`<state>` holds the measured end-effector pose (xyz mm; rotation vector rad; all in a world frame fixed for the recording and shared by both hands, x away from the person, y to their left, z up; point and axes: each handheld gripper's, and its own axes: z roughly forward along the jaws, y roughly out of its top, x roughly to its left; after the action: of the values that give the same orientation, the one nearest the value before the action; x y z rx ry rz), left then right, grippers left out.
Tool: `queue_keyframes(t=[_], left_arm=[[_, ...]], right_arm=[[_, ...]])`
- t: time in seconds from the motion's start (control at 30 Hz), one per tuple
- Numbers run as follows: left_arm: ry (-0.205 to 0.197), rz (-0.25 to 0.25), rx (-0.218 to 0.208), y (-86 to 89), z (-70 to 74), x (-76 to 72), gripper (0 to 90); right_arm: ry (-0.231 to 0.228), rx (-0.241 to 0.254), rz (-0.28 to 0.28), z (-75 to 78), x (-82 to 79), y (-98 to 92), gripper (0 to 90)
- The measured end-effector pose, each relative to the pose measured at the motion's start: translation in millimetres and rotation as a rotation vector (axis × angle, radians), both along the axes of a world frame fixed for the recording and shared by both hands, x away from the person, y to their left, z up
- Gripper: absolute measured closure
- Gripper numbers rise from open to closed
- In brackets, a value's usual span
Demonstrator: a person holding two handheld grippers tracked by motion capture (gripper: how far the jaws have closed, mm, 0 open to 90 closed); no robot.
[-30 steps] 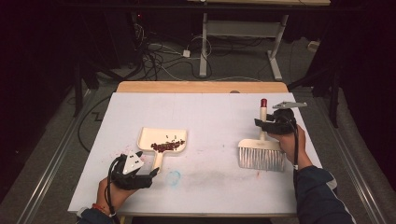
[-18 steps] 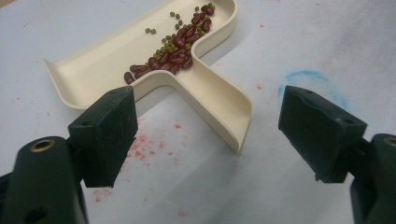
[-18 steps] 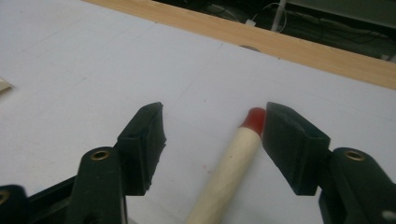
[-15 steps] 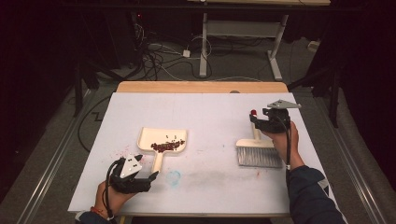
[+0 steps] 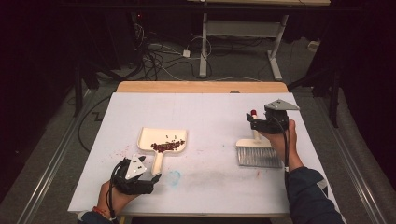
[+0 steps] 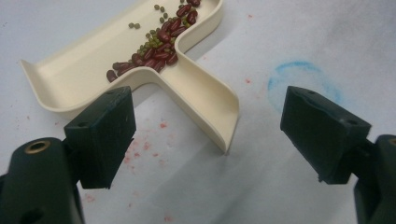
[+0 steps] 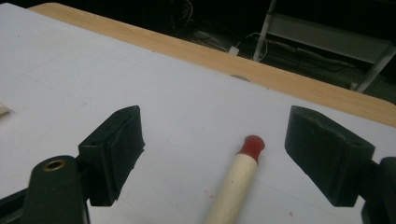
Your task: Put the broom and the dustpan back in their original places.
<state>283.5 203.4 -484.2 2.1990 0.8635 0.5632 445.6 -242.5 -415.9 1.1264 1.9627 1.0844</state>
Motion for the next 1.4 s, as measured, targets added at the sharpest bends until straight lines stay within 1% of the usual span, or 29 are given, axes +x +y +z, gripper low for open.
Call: queue_keyframes(t=[0.07,0.2,0.23,0.4,0.47,0.6,0.77,0.9,0.93,1.03,1.07,1.23,1.3,1.4], left_arm=[[-0.005,0.001,0.002,-0.7,0.2,-0.6,17.9],[-0.006,0.003,0.001,-0.2,0.5,-0.6,17.9],[-0.004,0.003,-0.002,0.0,0.4,-0.4,17.8],[-0.003,0.002,0.01,-1.7,-0.2,-0.4,17.9],[-0.002,0.002,0.008,-1.8,-0.1,-0.3,17.9],[-0.004,-0.001,0.006,-2.0,0.5,-0.7,17.9],[-0.001,-0.007,0.006,-2.4,0.2,-0.8,17.9],[-0.001,-0.007,0.008,-2.7,0.2,-0.9,17.9],[-0.002,-0.007,0.007,-2.7,0.3,-1.1,17.9],[-0.003,-0.007,0.007,-2.5,0.5,-1.2,17.9],[-0.003,-0.007,0.008,-2.4,0.7,-1.2,17.9],[-0.001,-0.007,0.008,-1.9,0.6,-1.3,17.9],[-0.006,-0.008,0.01,-1.7,1.1,-1.5,17.9],[-0.02,-0.003,0.008,-1.1,2.2,-2.3,17.9]], right_arm=[[-0.005,0.012,0.012,1.9,-1.6,1.9,18.7],[-0.012,0.014,0.042,5.7,-5.1,4.9,17.9],[-0.016,0.016,0.042,6.8,-6.4,5.6,17.9],[-0.055,0.018,0.068,13.7,-13.5,7.3,18.4],[-0.063,0.018,0.077,16.0,-16.1,8.0,18.5],[-0.067,0.022,0.088,19.2,-20.0,7.9,18.8],[-0.091,0.018,0.105,24.6,-26.0,7.4,19.3],[-0.097,0.023,0.115,28.8,-32.3,8.2,19.2],[-0.107,0.016,0.127,29.8,-32.9,7.8,19.2],[-0.102,0.019,0.142,32.0,-37.1,8.5,19.5],[-0.105,0.013,0.146,32.7,-38.2,8.6,19.5],[-0.12,0.013,0.15,36.0,-43.6,9.8,19.5],[-0.131,-0.008,0.154,36.8,-45.8,10.3,19.5],[-0.128,-0.014,0.166,36.3,-49.0,10.4,18.8]])
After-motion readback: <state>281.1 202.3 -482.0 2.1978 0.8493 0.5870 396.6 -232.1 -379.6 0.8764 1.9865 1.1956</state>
